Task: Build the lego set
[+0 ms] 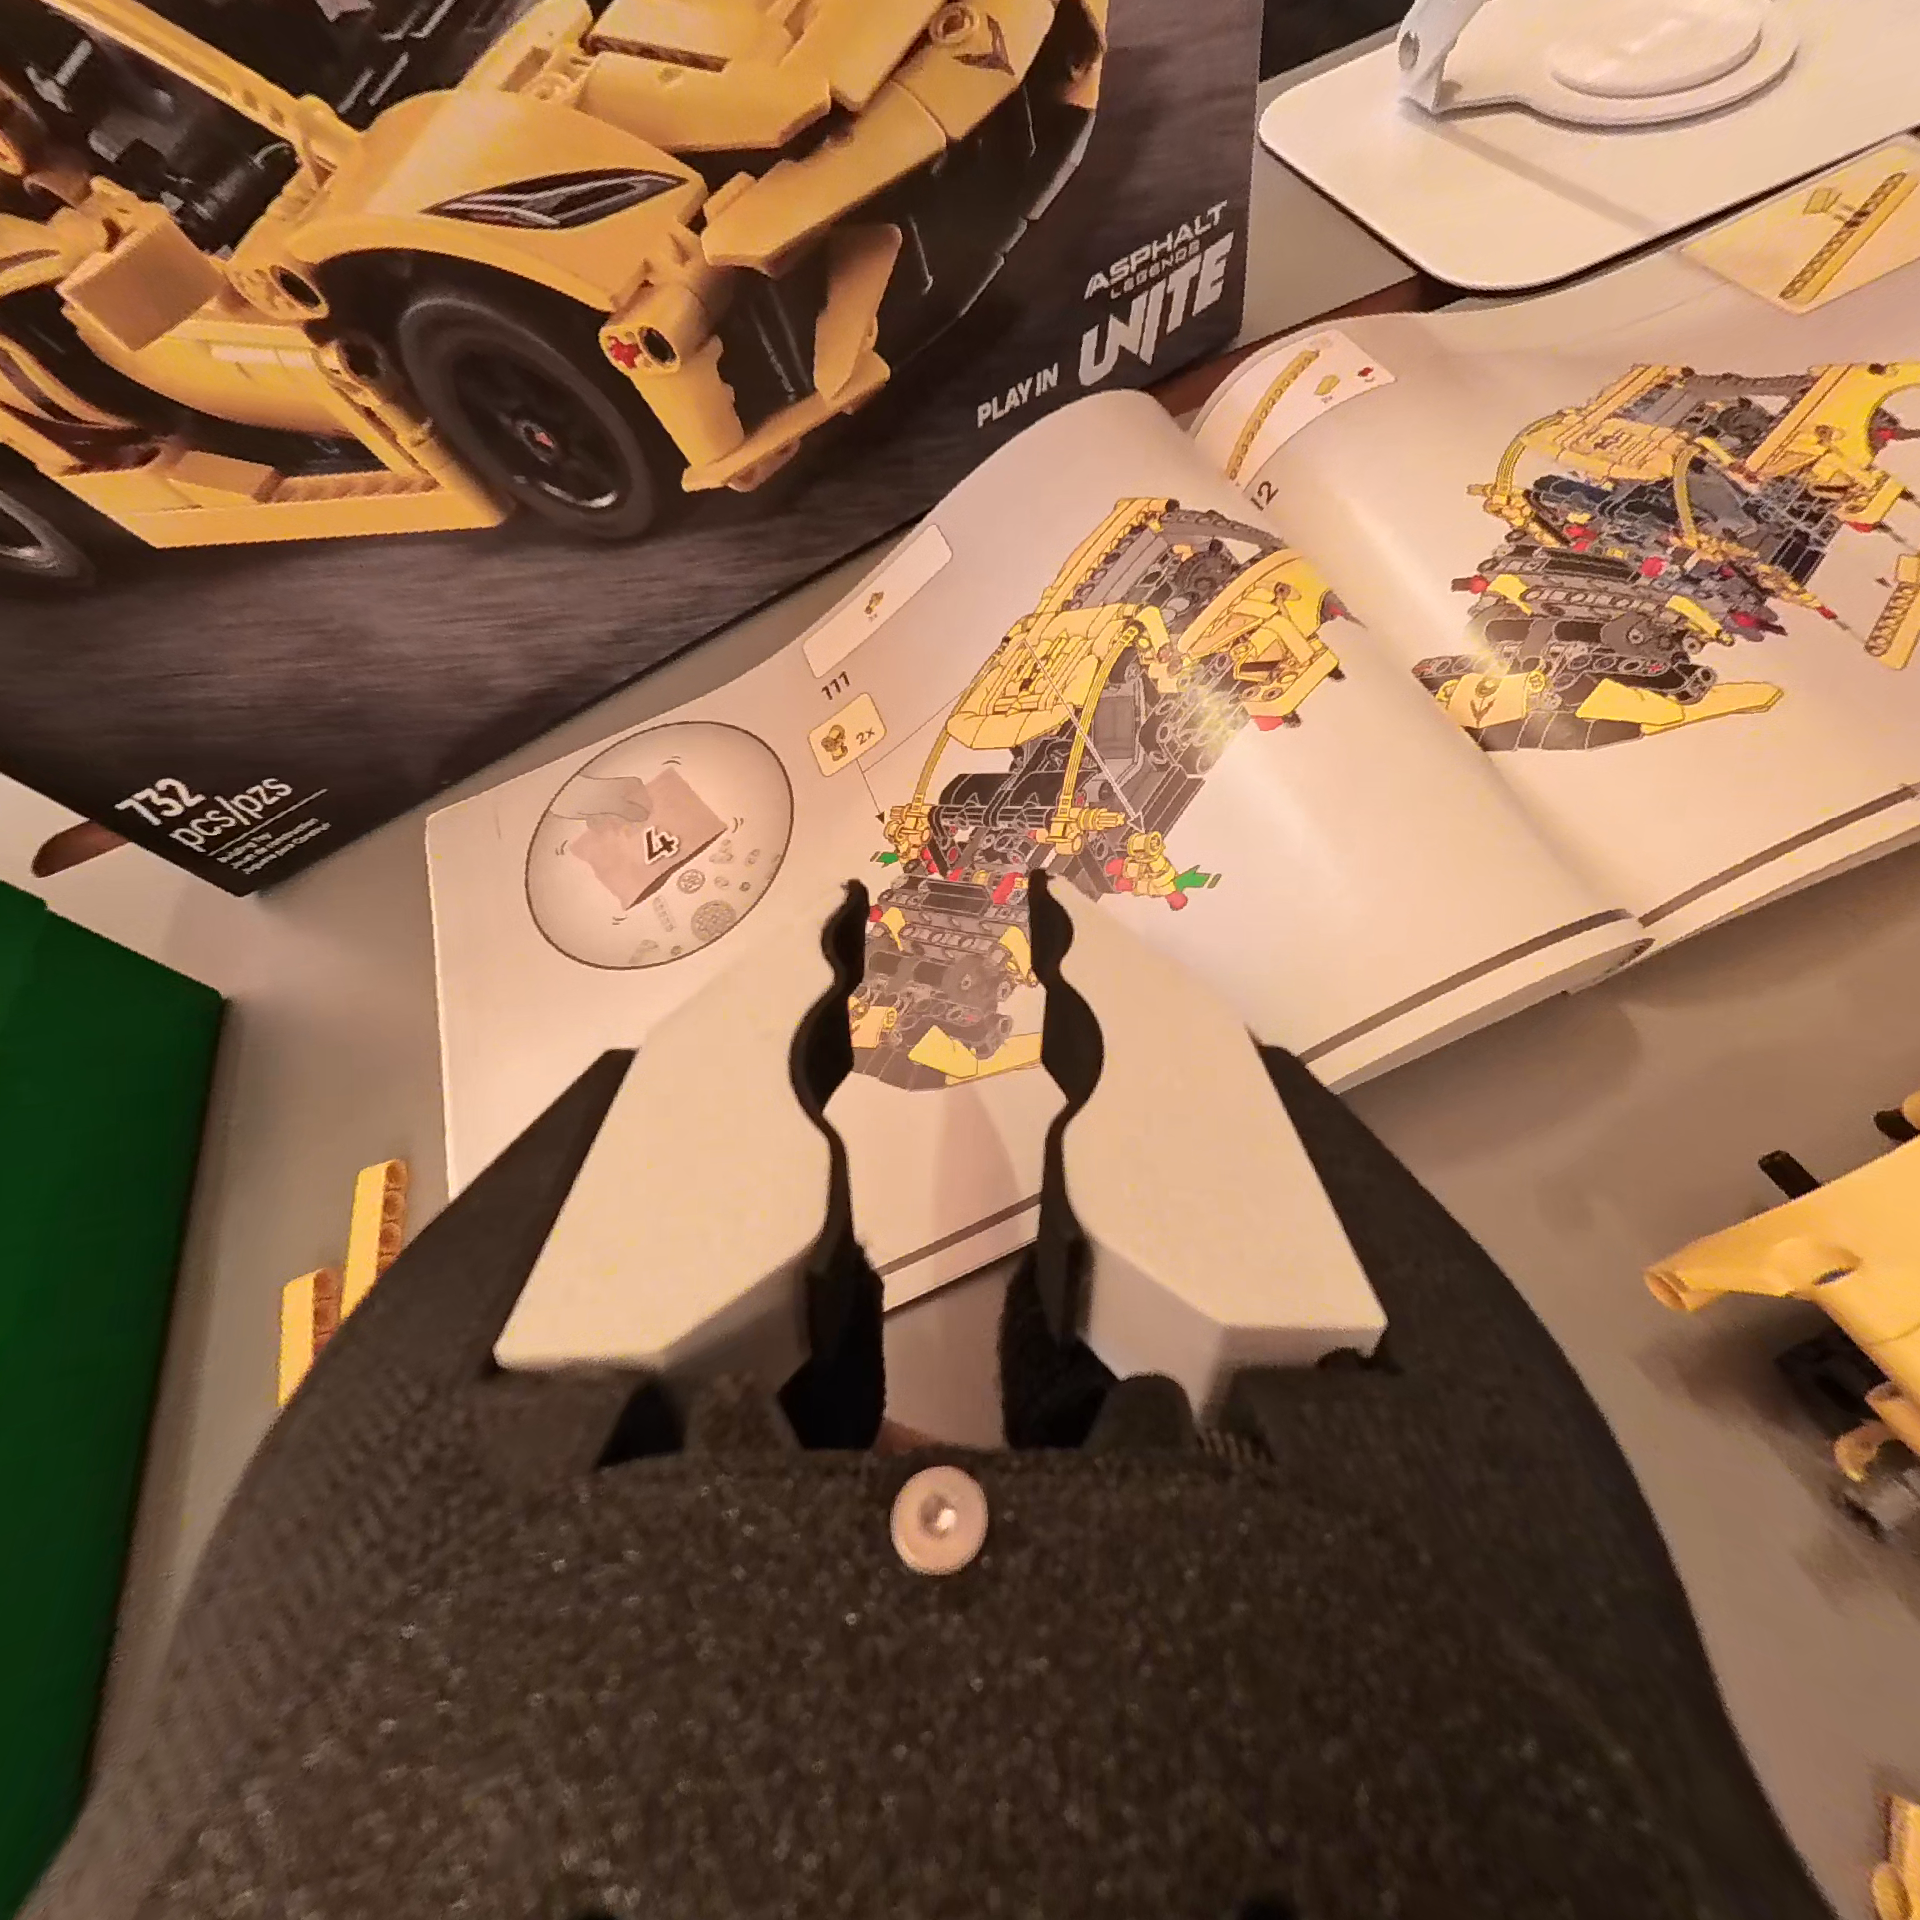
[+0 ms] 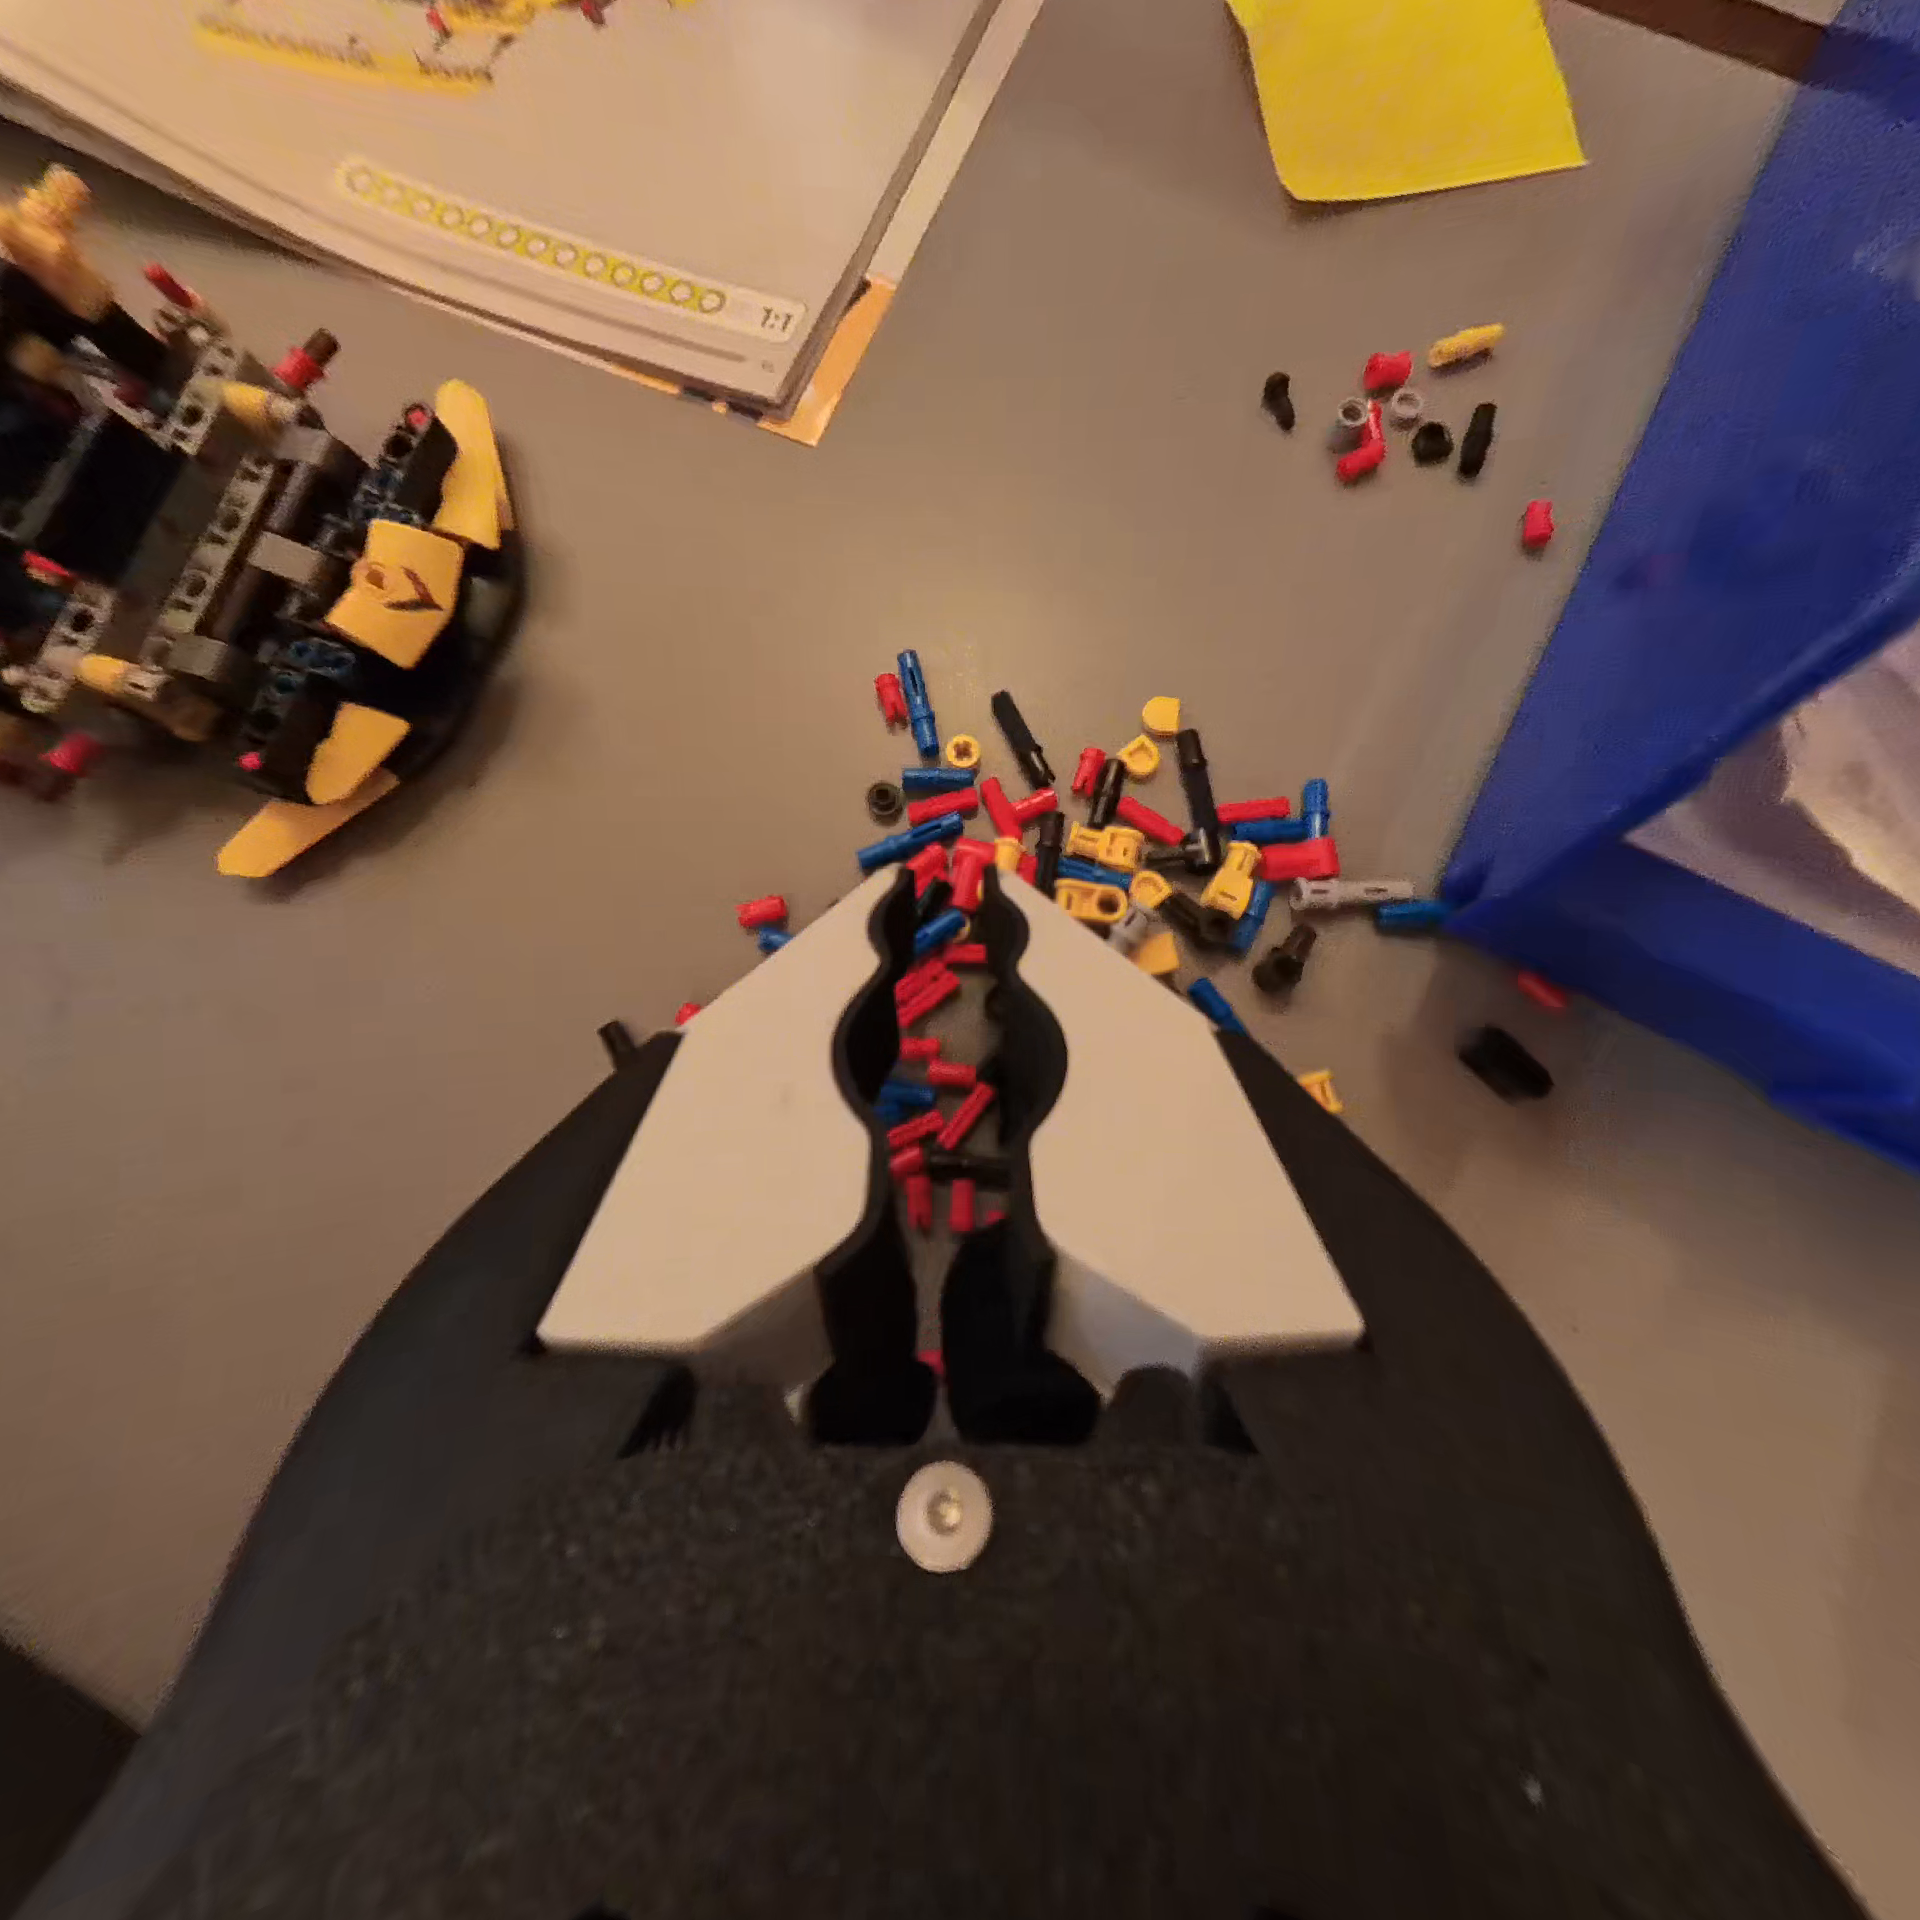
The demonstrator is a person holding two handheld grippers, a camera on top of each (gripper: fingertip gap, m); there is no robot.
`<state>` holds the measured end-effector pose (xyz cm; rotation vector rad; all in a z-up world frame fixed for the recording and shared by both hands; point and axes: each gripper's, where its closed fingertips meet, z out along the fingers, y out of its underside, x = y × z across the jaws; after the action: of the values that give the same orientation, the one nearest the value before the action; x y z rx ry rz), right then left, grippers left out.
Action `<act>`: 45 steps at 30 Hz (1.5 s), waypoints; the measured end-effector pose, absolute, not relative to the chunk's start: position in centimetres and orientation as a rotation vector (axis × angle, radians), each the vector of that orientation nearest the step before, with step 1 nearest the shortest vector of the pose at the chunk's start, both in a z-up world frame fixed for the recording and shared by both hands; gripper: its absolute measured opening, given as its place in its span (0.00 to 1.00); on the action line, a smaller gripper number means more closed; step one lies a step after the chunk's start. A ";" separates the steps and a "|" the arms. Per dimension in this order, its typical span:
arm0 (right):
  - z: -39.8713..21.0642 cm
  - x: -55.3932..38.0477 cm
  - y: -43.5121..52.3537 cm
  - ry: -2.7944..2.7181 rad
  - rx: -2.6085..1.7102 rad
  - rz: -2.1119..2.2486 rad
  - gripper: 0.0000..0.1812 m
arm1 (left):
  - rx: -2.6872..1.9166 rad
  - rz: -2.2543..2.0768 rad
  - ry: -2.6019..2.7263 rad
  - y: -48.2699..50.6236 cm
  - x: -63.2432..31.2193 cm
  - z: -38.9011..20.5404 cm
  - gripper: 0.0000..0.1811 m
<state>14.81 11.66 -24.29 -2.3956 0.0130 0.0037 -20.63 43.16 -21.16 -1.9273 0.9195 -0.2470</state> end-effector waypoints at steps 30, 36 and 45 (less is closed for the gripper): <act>-25.3 15.7 11.9 0.040 -2.453 0.085 0.02 | -1.924 -0.229 0.914 43.4 -21.0 -21.0 0.17; -20.3 10.2 12.1 -0.182 -2.302 0.182 0.02 | -1.929 -0.221 0.917 43.5 -21.0 -21.3 0.17; -24.4 -1.7 8.6 -0.562 -2.408 0.438 0.00 | -1.920 -0.251 0.925 42.9 -20.6 -20.9 0.17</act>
<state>-1.72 8.55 -24.37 -2.4084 -0.5620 0.4384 -20.59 42.92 -20.90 -1.9202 0.9249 -0.2513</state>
